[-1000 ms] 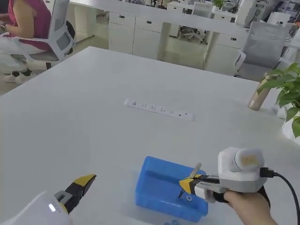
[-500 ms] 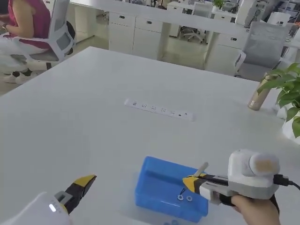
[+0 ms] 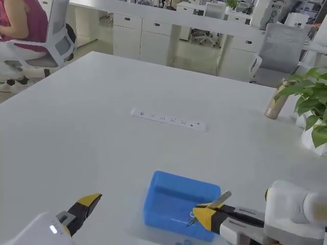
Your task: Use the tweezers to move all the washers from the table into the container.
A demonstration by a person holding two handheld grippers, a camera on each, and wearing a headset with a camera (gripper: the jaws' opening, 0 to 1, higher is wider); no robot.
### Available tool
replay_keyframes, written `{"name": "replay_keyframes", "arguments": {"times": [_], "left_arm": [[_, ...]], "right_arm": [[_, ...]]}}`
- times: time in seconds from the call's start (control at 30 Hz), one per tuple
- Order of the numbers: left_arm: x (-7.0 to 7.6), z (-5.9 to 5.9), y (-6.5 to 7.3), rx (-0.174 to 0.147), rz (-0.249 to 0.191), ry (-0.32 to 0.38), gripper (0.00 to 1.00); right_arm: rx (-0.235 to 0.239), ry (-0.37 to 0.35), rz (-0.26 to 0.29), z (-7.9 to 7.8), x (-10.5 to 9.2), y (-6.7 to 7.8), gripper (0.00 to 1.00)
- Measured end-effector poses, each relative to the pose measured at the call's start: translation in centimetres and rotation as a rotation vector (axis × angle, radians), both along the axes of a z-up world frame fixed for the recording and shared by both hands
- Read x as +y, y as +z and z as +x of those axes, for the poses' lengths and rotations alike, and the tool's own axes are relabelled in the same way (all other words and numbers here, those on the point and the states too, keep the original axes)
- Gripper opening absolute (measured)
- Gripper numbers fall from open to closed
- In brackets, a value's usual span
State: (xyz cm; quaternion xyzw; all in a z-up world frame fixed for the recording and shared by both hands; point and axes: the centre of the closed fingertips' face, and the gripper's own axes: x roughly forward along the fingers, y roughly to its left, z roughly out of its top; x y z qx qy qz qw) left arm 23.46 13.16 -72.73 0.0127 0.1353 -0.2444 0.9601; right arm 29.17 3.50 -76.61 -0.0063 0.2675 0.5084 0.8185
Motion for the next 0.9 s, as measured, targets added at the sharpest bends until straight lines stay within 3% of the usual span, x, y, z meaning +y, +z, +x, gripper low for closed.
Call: {"name": "replay_keyframes", "arguments": {"times": [0.17, 0.27, 0.47, 0.6, 0.8, 0.9], "left_arm": [[-0.1, 0.0, -0.1, 0.004, 0.006, -0.004, 0.91], [0.0, -0.1, -0.2, 0.005, 0.007, -0.004, 0.91], [0.0, 0.0, -0.2, 0.006, 0.008, -0.002, 0.91], [0.0, -0.1, -0.2, 0.008, 0.012, -0.005, 0.91], [0.1, 0.0, -0.2, 0.007, 0.011, 0.001, 0.91], [0.1, 0.0, -0.2, 0.006, 0.009, 0.002, 0.91]], "right_arm": [[0.014, 0.006, -0.074, -0.1, -0.2, -2.9, 0.03], [0.025, -0.022, -0.088, 0.4, -0.3, -3.8, 0.03], [0.007, -0.047, -0.092, 1.0, -0.1, -3.7, 0.03], [-0.047, -0.026, -0.146, 1.1, 0.1, -3.5, 0.03], [-0.029, -0.007, -0.124, 0.3, 0.3, -3.3, 0.03], [-0.035, 0.014, -0.14, -0.1, 0.3, -4.0, 0.03]]}}
